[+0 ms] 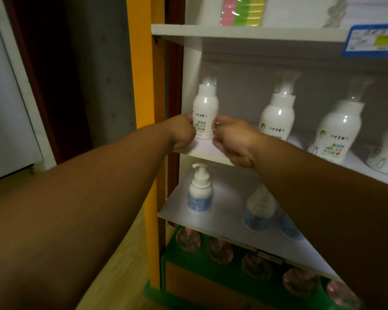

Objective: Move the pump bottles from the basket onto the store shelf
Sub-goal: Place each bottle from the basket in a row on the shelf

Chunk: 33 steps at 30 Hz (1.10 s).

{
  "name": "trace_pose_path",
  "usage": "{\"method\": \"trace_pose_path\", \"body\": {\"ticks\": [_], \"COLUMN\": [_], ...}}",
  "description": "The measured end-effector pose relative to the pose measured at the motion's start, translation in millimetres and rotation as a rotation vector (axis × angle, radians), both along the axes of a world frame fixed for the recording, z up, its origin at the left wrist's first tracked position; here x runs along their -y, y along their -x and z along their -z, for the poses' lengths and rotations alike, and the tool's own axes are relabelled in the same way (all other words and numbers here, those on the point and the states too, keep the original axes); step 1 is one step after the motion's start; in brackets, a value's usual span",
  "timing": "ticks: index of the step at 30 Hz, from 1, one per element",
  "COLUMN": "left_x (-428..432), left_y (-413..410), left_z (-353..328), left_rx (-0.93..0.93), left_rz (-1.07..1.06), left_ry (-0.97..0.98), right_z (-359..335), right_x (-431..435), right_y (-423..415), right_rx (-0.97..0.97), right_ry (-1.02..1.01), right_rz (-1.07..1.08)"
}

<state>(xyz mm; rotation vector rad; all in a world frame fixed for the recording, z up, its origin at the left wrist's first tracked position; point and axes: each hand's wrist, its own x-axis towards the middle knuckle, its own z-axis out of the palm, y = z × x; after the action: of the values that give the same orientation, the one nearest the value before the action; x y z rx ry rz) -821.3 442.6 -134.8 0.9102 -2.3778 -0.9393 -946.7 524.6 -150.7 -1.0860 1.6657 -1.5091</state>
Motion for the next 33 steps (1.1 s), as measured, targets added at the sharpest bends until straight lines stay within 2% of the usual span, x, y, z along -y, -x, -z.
{"method": "trace_pose_path", "body": {"ticks": [4, 9, 11, 13, 15, 17, 18, 21, 23, 28, 33], "left_x": [-3.4, -11.4, -16.4, -23.1, -33.0, -49.5, -60.3, -91.4, -103.0, -109.7, -103.4], "left_y": [1.1, -7.8, -10.6, -11.7, -14.5, -12.8, -8.7, 11.9, 28.5, 55.0, 59.7], "left_z": [2.8, 13.8, 16.3, 17.3, 20.2, 26.4, 30.7, 37.6, 29.3, 5.7, 9.4], "left_rx": [-0.024, -0.065, -0.088, -0.157, -0.319, -0.456, -0.472, -0.345, -0.277, -0.185, -0.255], "left_rz": [-0.018, -0.015, -0.034, -0.136, -0.232, -0.196, -0.137, 0.036, 0.083, 0.081, 0.185], "left_ry": [-0.007, 0.005, 0.017, 0.061, 0.157, 0.214, 0.18, 0.008, -0.045, -0.146, -0.226], "right_z": [-1.3, 10.4, 24.7, 32.2, 30.9, 22.8, 18.6, 7.1, 1.4, -8.4, -4.5], "right_x": [-5.9, -45.3, -70.4, -98.8, -124.7, -143.1, -148.2, -148.6, -143.2, -126.4, -116.4], "right_y": [-3.2, -25.1, -27.6, -21.8, -7.5, 10.1, 19.0, 33.5, 37.7, 38.5, 48.0], "right_rx": [-0.022, -0.453, -0.487, -0.483, -0.453, -0.393, -0.364, -0.323, -0.344, -0.259, -0.169], "right_ry": [0.012, 0.143, 0.178, 0.204, 0.302, 0.341, 0.305, 0.048, -0.035, -0.069, -0.028], "right_rz": [0.039, 0.109, 0.102, 0.209, 0.373, 0.518, 0.557, 0.53, 0.493, 0.437, 0.331]}}
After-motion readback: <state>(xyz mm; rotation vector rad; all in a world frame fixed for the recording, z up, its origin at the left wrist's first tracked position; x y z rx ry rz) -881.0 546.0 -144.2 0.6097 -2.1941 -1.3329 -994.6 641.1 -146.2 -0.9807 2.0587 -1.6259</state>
